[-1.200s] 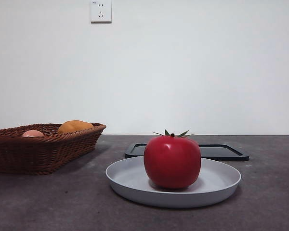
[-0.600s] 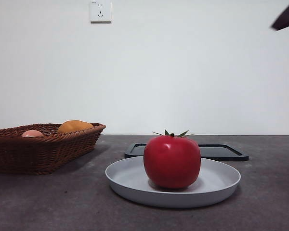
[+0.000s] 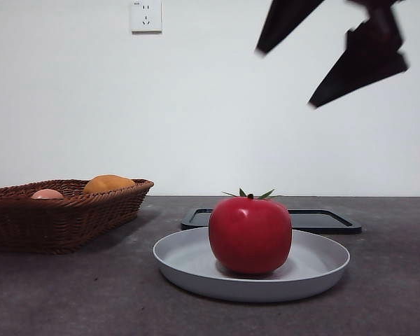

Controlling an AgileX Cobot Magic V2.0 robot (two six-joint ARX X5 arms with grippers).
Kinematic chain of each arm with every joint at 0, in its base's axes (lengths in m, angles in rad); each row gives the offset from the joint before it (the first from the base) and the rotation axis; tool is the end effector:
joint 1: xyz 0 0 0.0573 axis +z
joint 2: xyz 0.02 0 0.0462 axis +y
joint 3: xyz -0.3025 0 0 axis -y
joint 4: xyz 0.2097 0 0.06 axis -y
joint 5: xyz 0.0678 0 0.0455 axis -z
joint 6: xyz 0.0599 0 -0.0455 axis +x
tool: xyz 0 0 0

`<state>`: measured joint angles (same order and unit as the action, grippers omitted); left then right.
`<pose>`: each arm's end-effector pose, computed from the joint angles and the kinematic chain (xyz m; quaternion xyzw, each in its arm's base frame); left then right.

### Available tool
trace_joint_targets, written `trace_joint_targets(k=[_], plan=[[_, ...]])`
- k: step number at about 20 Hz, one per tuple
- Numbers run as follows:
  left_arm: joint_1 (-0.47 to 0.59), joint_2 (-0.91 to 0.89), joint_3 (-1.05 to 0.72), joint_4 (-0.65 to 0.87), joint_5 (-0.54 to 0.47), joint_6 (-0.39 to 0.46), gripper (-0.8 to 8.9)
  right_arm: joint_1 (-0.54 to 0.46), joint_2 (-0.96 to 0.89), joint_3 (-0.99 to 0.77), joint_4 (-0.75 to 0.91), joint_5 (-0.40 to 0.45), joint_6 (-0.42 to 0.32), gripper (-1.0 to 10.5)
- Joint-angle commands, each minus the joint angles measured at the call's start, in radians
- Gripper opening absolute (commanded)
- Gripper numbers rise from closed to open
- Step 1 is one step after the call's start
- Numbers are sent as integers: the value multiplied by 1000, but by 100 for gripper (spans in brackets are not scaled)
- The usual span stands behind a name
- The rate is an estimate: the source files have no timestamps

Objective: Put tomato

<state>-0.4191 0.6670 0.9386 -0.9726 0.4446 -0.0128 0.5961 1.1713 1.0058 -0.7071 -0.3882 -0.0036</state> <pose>0.0456 -0.0485 0.3261 -0.0098 0.3458 -0.3909 0.8529 0.1514 0.1301 0.3124 -0.0453 0.4195 0.4290 0.7987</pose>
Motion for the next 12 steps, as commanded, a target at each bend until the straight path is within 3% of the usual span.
trace_joint_targets(k=[1, 12], plan=[[-3, 5, 18, 14, 5, 13, 504, 26, 66, 19, 38, 37, 3, 592], [-3, 5, 18, 23, 5, 13, 504, 40, 324, 19, 156, 75, 3, 592]])
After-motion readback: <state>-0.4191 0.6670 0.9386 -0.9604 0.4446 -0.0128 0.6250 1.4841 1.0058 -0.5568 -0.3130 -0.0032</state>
